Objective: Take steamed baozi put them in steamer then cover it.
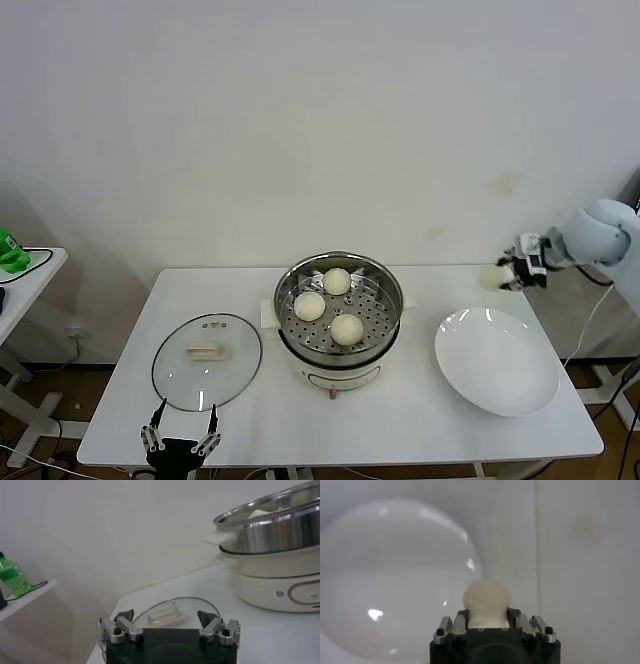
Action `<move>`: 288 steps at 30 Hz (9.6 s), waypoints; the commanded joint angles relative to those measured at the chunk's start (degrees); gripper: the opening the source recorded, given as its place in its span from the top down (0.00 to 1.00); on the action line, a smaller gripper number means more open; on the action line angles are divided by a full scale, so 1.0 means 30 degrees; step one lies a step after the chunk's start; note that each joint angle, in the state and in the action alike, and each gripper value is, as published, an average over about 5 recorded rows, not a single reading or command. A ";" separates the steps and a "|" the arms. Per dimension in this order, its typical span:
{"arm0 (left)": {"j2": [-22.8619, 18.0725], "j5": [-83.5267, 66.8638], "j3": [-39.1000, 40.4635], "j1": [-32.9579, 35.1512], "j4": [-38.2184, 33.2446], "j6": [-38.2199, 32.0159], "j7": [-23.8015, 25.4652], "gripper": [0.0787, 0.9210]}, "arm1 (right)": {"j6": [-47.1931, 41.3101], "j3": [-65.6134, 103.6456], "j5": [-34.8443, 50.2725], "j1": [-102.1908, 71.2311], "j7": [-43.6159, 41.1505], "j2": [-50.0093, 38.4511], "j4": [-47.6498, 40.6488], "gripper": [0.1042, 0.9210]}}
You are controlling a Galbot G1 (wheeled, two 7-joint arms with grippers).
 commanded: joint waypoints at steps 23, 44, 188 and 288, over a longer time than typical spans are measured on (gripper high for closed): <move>0.0004 -0.0123 -0.0235 -0.0614 0.0356 0.0116 0.0032 0.12 | -0.6130 -0.3987 1.0055 0.2547 0.4217 0.8208 0.0876 0.53; -0.0095 -0.0198 -0.0349 -0.0614 0.0474 0.0057 0.0030 0.12 | -0.5820 -0.3019 0.6749 -0.0600 0.3864 0.8356 -0.1122 0.52; 0.5756 1.4941 0.2531 -1.2764 1.3893 -0.2349 -0.0443 0.12 | 1.3003 4.1456 0.5683 -4.0978 1.0304 1.6448 0.6531 0.12; 0.5065 1.8273 1.1649 -2.0492 0.4260 1.0026 0.7705 0.94 | 1.1706 3.9286 -0.0955 -3.9251 1.1858 1.8704 0.5782 0.12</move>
